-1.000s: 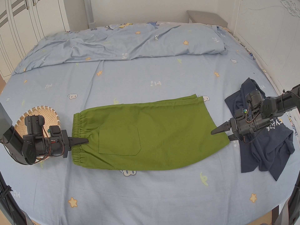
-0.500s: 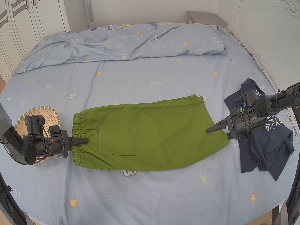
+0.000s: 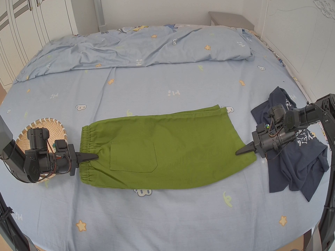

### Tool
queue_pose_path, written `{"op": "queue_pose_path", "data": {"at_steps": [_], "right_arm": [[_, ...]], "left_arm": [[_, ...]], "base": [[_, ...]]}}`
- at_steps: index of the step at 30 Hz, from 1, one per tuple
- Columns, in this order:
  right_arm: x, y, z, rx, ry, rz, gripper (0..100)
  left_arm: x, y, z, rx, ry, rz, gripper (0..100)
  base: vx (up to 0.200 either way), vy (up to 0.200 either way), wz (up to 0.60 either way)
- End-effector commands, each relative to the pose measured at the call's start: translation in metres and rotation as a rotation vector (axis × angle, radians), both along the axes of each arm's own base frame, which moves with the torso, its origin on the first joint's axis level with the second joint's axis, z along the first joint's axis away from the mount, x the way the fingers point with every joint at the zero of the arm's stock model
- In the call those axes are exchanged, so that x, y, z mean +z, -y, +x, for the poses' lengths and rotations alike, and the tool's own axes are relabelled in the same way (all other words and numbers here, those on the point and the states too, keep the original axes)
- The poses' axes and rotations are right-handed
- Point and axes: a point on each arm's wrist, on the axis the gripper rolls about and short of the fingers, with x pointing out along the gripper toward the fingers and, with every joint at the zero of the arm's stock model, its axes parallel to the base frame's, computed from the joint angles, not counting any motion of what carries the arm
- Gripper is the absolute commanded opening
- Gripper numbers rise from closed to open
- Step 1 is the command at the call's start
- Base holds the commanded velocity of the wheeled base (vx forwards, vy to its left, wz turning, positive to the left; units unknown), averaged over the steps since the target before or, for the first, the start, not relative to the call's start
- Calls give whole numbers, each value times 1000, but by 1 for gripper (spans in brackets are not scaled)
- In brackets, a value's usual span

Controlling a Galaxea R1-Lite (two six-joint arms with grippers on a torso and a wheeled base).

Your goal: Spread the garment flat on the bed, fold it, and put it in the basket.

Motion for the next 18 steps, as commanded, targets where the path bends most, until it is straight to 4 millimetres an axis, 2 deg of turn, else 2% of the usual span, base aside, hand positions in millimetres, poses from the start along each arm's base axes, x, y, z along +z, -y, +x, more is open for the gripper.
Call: {"op": "queue_pose_path", "data": {"at_steps": [1, 3, 6, 10, 14, 15, 18], "right_arm": [[2, 1, -1, -3, 5, 1, 0], [7, 1, -4, -1, 10, 1, 0], [39, -2, -27, 10, 52, 0, 0], [56, -8, -49, 29, 67, 1, 0], [59, -9, -56, 32, 65, 0, 0], [59, -9, -70, 35, 42, -2, 0], [59, -9, -87, 39, 28, -4, 0]], "left_arm": [[2, 0, 1, 5, -9, -11, 0], [3, -1, 1, 10, -22, -20, 0], [15, 0, -3, 9, -44, -25, 0], [29, 1, -11, 6, -97, -28, 0], [32, 3, -16, 0, -107, -23, 0], [32, 3, -23, -13, -111, -6, 0], [37, -2, -35, 4, -122, 3, 0]], "base": [[0, 0, 0], [0, 0, 0], [0, 0, 0], [0, 0, 0], [0, 0, 0], [0, 0, 0], [0, 0, 0]]}}
